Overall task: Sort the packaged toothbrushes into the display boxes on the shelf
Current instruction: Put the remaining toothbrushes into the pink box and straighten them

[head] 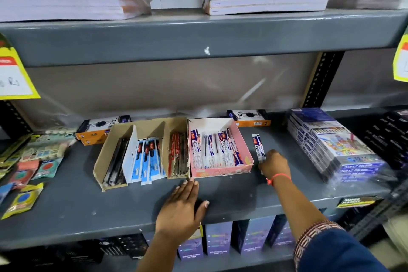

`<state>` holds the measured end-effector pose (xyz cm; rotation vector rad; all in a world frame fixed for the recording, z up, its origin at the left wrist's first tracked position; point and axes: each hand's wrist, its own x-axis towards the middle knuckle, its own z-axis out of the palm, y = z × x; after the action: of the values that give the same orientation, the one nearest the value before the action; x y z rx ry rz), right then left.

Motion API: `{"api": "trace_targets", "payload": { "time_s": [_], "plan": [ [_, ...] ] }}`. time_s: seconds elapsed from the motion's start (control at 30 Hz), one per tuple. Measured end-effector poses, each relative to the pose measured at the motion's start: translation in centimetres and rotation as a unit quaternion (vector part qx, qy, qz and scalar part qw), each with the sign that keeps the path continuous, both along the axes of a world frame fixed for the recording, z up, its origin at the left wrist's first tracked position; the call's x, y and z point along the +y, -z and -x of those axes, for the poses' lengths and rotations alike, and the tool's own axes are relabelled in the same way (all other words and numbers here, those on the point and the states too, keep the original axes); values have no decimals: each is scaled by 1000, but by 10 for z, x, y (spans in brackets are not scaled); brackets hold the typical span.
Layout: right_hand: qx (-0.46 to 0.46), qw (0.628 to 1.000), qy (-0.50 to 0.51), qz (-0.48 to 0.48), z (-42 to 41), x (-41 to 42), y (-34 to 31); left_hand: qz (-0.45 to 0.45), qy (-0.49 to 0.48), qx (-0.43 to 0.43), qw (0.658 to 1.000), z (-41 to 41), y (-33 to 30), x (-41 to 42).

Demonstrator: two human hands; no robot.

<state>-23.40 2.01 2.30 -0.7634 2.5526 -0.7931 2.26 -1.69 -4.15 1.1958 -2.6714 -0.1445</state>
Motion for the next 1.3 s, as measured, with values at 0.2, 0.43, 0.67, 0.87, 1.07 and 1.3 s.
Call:
{"api": "trace_targets", "payload": {
  "time_s": [0.2, 0.43, 0.67, 0.87, 1.07, 1.3],
  "plan": [
    [-62, 997, 21, -30, 19, -13, -3, 20, -5, -6, 1000, 0, 3, 0],
    [-23, 997, 32, -63, 19, -20, -5, 38, -7, 18, 999, 0, 1, 2],
    [-37, 997, -2, -67, 25, -25, -7, 36, -9, 30, 999, 0, -1, 5],
    [-48, 996, -4, -72, 25, -18, -7, 44, 2, 20, 999, 0, -3, 5],
    [-233, 947, 36, 218, 37, 2, -24, 30, 10, 11, 999, 2, -6, 5],
    [-386, 860, -125, 308, -12, 12, -49, 84, 18, 9, 996, 3, -13, 7]
  ]
}}
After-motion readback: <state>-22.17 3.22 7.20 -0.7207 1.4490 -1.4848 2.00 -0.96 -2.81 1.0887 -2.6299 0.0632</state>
